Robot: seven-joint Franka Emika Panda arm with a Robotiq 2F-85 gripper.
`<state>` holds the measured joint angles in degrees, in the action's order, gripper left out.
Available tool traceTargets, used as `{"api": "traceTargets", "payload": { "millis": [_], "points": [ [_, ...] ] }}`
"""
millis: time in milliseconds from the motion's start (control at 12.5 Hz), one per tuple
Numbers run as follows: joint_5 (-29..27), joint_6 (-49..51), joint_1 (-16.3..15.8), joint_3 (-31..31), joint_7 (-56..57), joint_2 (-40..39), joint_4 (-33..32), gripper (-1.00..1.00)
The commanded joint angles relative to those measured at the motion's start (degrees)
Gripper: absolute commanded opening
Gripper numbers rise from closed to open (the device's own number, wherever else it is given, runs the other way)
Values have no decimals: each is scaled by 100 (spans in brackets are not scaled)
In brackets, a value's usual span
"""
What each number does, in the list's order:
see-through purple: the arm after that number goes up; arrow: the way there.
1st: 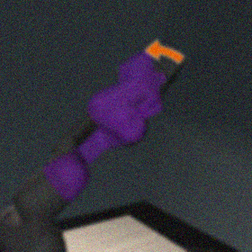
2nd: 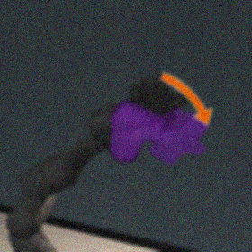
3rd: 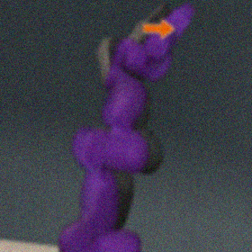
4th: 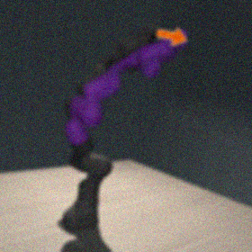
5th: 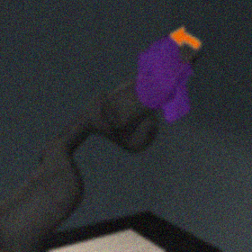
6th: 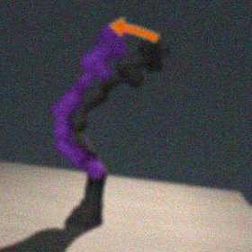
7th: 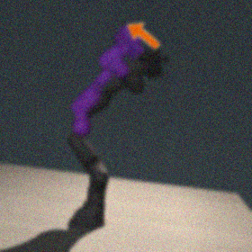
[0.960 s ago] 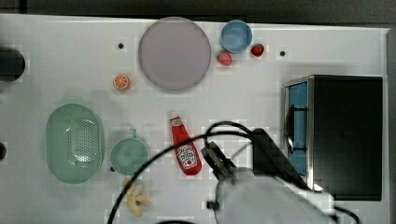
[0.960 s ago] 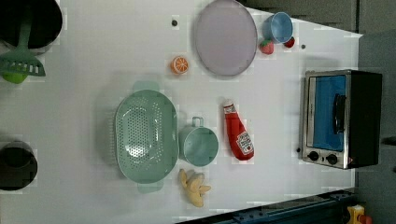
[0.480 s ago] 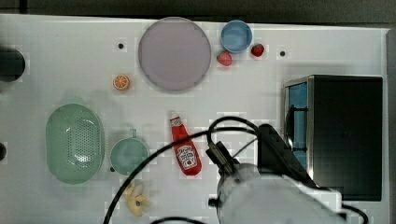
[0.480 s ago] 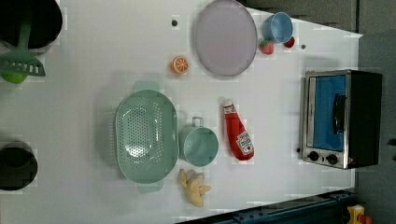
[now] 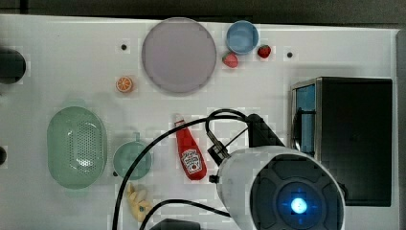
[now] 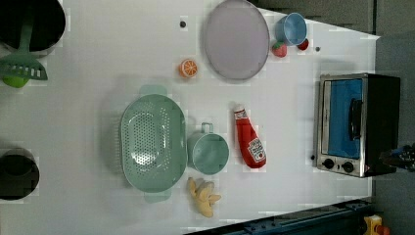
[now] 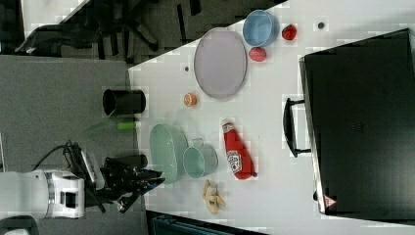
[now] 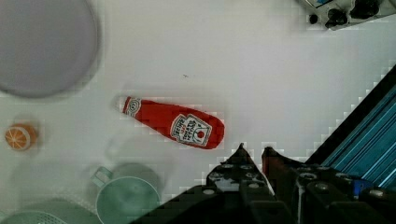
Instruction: Flap open oven.
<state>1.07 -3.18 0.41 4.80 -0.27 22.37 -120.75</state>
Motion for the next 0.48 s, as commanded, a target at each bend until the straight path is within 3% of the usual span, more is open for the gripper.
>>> {"api": "traceTargets", "payload": {
  "millis": [80, 480],
  "points": [
    [138, -379, 65, 324, 1404, 96, -215, -65],
    [538, -1559, 213, 872, 3701, -116, -770, -65]
  ]
}}
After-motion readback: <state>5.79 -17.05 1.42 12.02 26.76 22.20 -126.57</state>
